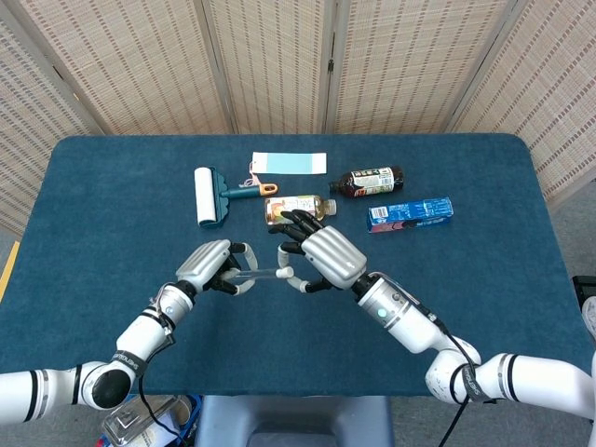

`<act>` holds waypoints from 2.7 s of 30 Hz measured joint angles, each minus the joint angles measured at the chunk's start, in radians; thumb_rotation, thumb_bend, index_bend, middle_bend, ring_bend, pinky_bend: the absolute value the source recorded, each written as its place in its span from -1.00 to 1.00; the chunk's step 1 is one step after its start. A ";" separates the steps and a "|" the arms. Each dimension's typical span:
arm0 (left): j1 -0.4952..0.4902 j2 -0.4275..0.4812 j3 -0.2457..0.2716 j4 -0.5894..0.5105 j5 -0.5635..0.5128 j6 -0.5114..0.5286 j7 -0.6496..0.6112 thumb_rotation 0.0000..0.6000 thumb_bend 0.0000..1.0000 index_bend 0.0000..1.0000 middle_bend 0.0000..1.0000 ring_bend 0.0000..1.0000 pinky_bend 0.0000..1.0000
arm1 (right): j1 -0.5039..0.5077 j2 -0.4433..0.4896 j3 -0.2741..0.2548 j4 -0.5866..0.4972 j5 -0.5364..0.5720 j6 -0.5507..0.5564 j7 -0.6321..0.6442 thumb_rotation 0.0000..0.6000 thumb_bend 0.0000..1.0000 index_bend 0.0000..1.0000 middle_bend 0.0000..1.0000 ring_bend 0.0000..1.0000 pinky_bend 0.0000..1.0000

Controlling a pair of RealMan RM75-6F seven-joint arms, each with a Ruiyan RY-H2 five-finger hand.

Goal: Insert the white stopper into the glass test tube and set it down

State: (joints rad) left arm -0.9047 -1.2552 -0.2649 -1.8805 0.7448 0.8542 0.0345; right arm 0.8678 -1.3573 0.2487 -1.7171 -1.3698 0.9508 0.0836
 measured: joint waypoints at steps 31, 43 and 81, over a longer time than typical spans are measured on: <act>-0.105 -0.318 0.114 0.274 -0.109 0.175 0.485 1.00 -0.25 0.29 1.00 1.00 1.00 | -0.153 0.157 -0.041 -0.036 -0.031 0.139 0.045 1.00 -0.92 -0.41 -0.87 -1.00 -1.00; -0.174 -0.492 0.083 0.450 -0.208 0.175 0.639 1.00 -0.25 0.16 1.00 1.00 1.00 | -0.182 0.179 -0.040 -0.018 -0.019 0.144 0.064 1.00 -0.91 -0.43 -0.88 -1.00 -1.00; 0.251 -0.013 0.178 0.016 0.277 0.521 0.299 1.00 -0.27 -0.24 0.45 0.42 0.75 | -0.364 0.295 -0.132 -0.004 0.030 0.214 -0.045 1.00 -0.33 -0.44 -0.50 -0.75 -0.56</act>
State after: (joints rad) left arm -0.6537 -1.2682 -0.0868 -1.8643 1.0220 1.3748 0.3334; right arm 0.5037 -1.0625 0.1167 -1.7207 -1.3397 1.1650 0.0386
